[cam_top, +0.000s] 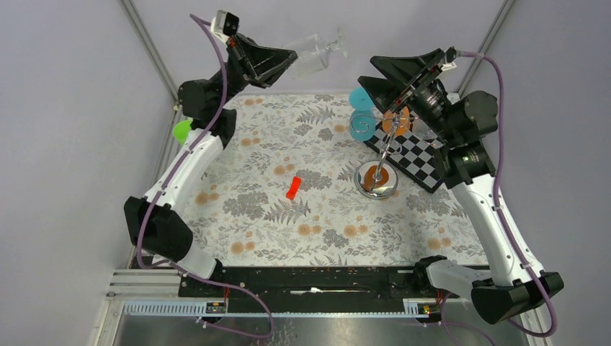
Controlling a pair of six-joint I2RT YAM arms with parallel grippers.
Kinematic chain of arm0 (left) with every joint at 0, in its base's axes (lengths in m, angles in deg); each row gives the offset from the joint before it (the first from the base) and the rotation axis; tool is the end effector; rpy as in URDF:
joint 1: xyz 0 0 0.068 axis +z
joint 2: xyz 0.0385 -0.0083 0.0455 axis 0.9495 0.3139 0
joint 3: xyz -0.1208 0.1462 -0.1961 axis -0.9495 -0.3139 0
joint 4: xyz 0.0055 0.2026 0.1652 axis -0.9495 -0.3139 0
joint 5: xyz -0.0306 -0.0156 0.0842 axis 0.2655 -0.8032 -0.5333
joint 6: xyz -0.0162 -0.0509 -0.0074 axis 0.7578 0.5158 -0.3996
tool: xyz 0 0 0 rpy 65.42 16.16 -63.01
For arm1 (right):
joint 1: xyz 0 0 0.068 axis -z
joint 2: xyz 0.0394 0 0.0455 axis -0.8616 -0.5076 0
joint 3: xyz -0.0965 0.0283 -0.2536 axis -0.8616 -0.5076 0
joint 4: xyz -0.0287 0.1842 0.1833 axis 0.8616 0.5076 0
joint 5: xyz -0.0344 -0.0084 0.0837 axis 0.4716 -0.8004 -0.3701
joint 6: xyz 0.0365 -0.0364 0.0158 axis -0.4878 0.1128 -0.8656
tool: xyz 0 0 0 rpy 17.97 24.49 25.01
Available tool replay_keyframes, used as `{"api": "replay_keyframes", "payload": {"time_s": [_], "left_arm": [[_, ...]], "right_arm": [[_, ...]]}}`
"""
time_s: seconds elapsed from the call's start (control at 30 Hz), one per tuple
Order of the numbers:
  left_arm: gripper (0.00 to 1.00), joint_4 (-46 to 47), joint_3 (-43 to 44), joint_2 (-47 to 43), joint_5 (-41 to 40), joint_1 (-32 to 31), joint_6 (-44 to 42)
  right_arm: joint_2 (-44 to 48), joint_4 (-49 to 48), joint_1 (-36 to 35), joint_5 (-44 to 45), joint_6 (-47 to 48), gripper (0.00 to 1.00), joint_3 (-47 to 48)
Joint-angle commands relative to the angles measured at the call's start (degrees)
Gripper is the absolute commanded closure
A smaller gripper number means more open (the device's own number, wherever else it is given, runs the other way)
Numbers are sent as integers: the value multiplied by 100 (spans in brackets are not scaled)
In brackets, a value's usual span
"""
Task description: Take the wine glass off the wine glass rack
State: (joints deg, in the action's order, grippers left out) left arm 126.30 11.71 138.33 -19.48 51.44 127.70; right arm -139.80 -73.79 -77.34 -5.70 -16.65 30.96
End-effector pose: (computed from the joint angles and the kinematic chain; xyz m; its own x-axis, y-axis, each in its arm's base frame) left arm 0.2937 -0.1340 0.5165 -0.8286 -0.4354 -0.3519 0.5421 -0.4672 -0.6984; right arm 0.2141 0.0860 0.5172 -0.6616 0.7218 -0.2031 -0.4866 -0.2072 0.8487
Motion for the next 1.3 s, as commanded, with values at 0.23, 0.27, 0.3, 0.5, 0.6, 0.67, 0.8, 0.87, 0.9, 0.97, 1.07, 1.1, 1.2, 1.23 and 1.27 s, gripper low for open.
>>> {"api": "replay_keyframes", "payload": {"time_s": [0.23,0.27,0.3,0.5,0.6,0.67,0.8,0.87,0.9,0.97,1.07,1.1,1.2,1.23,1.27], "left_arm": [[100,-8136,501,-1166,-444,1185,-6160],[100,-8844,706,-1101,-882,1172,-6791],[100,-9413,830,-987,-1344,1168,-7288],[100,-10833,1166,-466,-3262,1166,-8751],[100,-10982,1081,-201,-3434,1158,-8918],[100,-10987,957,30,-3552,1118,-8931],[100,-10921,734,472,-4118,913,-8939],[100,-10710,659,688,-4445,789,-8949],[100,-10634,662,813,-4471,758,-8931],[100,-10506,703,1046,-4529,727,-8848],[100,-10412,794,1360,-4549,726,-8796],[100,-10450,882,1476,-4512,729,-8818],[100,-10545,1065,1743,-4529,726,-8860],[100,-10546,1081,1807,-4557,726,-8876],[100,-10560,1101,1863,-4580,728,-8893]], "right_arm": [[760,4005,114,649,3947,20,1454],[782,4218,115,718,4126,20,1507],[814,4371,115,773,4249,20,1519],[864,5063,138,1065,4492,20,1450],[845,5351,179,1111,4556,20,1531],[860,5450,213,1125,4603,19,1568],[862,5637,255,1116,4784,20,1748],[882,5646,262,1121,4847,19,1757],[888,5652,264,1117,4857,19,1743],[895,5677,279,1108,4863,19,1751],[931,5698,299,1124,4851,20,1724],[937,5701,309,1129,4850,20,1716],[976,5702,351,1104,4894,19,1723],[977,5703,359,1099,4943,19,1741],[977,5700,361,1098,4971,19,1759]]}}
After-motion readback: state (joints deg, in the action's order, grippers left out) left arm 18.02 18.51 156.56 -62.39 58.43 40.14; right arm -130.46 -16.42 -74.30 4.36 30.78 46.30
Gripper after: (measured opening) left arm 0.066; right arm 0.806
